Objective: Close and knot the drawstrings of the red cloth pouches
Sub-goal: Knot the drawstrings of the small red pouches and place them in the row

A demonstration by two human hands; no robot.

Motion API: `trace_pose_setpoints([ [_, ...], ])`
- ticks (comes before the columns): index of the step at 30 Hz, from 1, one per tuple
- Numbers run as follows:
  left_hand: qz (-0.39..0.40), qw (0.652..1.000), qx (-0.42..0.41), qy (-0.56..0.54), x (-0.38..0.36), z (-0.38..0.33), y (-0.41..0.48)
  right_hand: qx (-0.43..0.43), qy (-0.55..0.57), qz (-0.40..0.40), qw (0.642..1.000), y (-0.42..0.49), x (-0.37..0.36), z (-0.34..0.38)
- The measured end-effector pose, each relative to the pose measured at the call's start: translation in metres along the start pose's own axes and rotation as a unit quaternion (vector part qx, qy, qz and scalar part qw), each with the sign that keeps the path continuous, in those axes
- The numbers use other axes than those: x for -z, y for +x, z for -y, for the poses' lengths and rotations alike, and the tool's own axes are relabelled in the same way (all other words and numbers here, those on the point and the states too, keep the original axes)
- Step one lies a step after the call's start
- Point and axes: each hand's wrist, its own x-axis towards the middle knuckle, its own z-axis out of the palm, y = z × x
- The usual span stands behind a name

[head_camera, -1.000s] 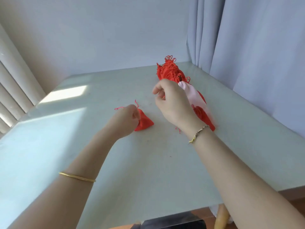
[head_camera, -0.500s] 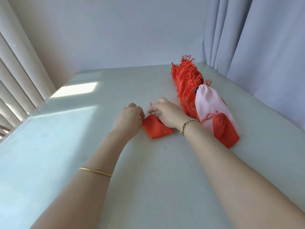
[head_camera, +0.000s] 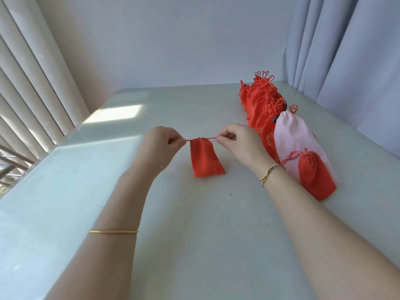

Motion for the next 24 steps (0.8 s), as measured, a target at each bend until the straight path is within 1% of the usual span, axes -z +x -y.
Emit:
trace_pose_setpoints([
  [3, -0.021, 0.999, 0.027, -0.004, 0.007, -0.001, 0.002, -0.004, 0.013, -0.043, 0.999, 0.001, 0.002, 0.002],
  [5, -0.043, 0.998, 0.034, -0.011, 0.007, -0.004, 0.002, -0.023, 0.0, -0.043, 0.999, 0.001, 0.001, 0.003],
  [6, -0.051, 0.997, 0.034, -0.039, 0.007, -0.006, 0.001, -0.03, -0.007, -0.037, 0.999, 0.001, 0.0, 0.003],
  [8, -0.032, 0.983, 0.032, -0.176, 0.01, -0.013, 0.0, -0.036, -0.005, -0.024, 0.999, 0.001, 0.001, 0.003],
  [10, 0.026, 0.942, 0.029, -0.334, 0.013, -0.021, -0.003, -0.045, 0.0, -0.005, 0.999, 0.0, 0.002, 0.003],
  [11, 0.045, 0.919, 0.023, -0.391, 0.013, -0.024, -0.005, -0.049, 0.002, 0.002, 0.999, 0.0, 0.001, 0.004],
  [13, 0.079, 0.873, 0.025, -0.481, 0.012, -0.029, -0.006, -0.048, 0.005, 0.013, 0.999, -0.001, -0.001, 0.008],
  [14, 0.092, 0.855, 0.035, -0.509, 0.01, -0.031, -0.006, -0.044, 0.004, 0.015, 0.999, -0.001, -0.003, 0.009],
  [15, 0.102, 0.848, 0.044, -0.518, 0.01, -0.031, -0.006, -0.041, 0.005, 0.016, 0.999, -0.002, -0.004, 0.011],
  [18, 0.122, 0.848, 0.093, -0.507, 0.01, -0.03, -0.004, -0.041, 0.039, 0.005, 0.998, -0.003, -0.004, 0.013],
  [22, 0.157, 0.857, 0.169, -0.46, 0.009, -0.027, -0.005, -0.018, 0.099, -0.024, 0.995, -0.003, -0.001, 0.019],
  [24, 0.18, 0.864, 0.189, -0.43, 0.008, -0.026, -0.006, 0.006, 0.119, -0.038, 0.992, -0.003, 0.0, 0.024],
])
